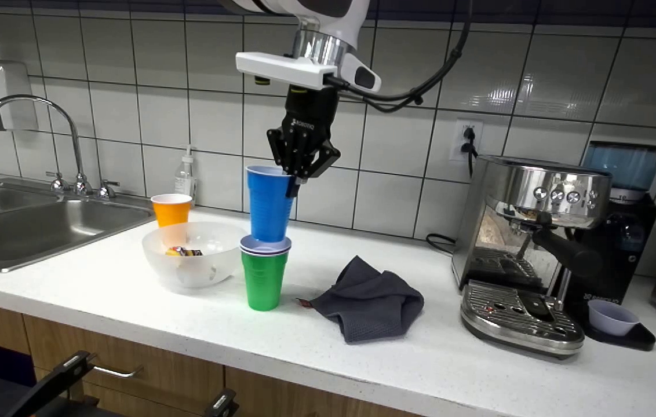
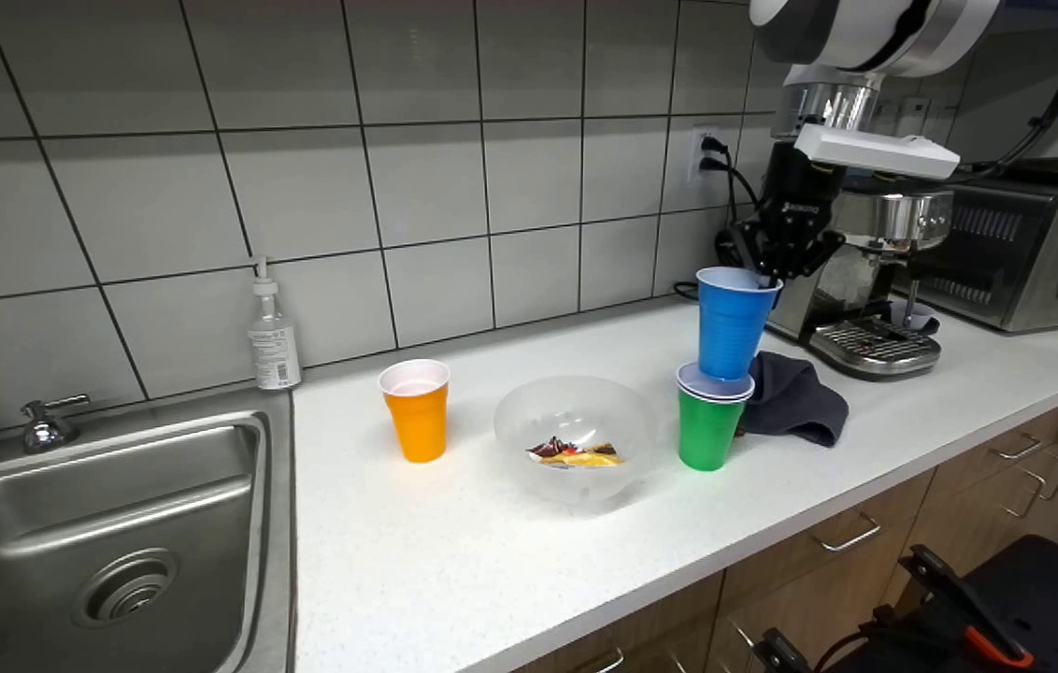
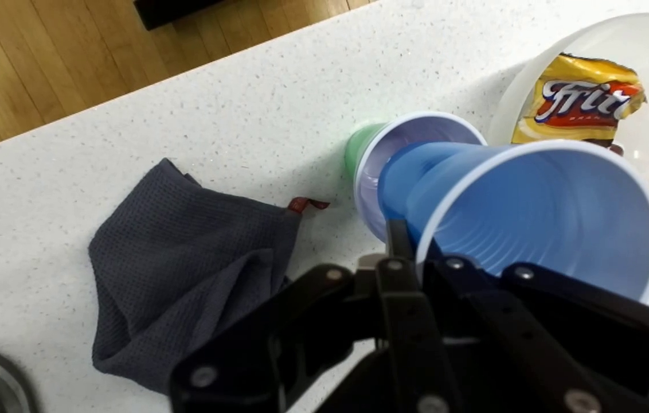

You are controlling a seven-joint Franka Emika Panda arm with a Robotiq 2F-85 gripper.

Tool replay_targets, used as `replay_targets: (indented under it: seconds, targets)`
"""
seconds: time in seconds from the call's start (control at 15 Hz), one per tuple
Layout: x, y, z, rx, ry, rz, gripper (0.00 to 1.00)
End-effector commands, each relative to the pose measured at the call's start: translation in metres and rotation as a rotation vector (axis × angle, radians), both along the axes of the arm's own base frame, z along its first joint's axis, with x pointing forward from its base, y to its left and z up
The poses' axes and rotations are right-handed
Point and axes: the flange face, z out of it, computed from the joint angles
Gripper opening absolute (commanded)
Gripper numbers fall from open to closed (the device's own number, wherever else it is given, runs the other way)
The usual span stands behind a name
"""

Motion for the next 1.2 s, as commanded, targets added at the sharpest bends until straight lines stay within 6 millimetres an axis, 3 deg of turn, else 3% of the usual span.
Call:
replay_targets:
  seconds: [0.0, 1.13]
  targets:
    - [0.004, 0.005, 0.000, -0.026, -0.004, -0.012, 0.01]
    - [0.010, 0.012, -0.016, -0.049, 0.004, -0.016, 0.01]
